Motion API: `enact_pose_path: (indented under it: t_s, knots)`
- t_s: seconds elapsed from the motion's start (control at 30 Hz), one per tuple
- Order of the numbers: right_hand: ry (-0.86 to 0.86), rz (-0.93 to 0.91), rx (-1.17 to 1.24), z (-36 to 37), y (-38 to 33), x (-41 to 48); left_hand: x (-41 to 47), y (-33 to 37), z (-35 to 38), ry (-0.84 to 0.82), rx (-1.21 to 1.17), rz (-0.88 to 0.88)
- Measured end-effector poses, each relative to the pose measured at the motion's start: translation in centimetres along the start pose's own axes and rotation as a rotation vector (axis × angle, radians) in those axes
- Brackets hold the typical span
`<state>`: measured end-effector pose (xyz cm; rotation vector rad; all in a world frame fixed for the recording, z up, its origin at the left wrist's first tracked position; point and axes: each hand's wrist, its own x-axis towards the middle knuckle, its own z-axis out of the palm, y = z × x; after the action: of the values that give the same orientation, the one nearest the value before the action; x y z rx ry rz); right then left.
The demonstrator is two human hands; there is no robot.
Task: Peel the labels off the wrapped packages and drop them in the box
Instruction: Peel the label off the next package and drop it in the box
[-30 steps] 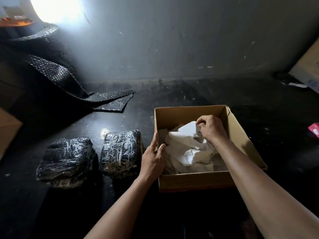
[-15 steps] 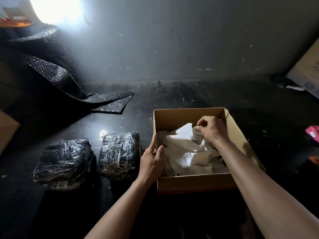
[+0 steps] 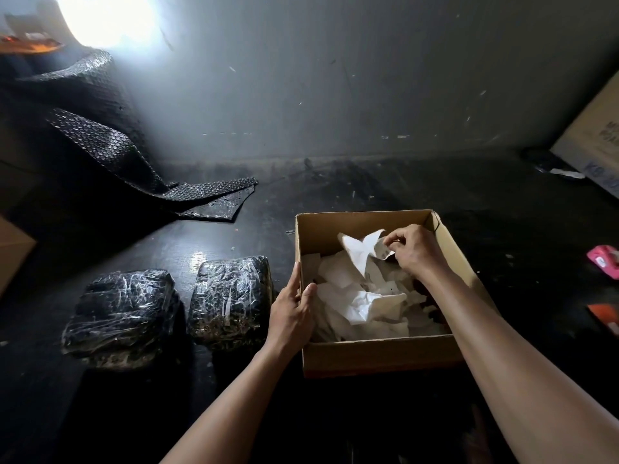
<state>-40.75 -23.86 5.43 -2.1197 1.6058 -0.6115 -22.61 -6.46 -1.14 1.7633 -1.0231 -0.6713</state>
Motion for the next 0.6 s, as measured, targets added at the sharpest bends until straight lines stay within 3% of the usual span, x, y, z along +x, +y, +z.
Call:
enact_pose_path:
  t_s: [0.37, 0.6]
  knots:
    - [0.037, -0.005, 0.014, -0.72, 0.43, -0.18, -0.05, 0.01, 0.10, 0.008, -0.024, 0.007]
    - [0.033, 0.018, -0.115, -0.65, 0.52, 0.04, -0.05, -0.07, 0.09, 0.006, -0.029, 0.001]
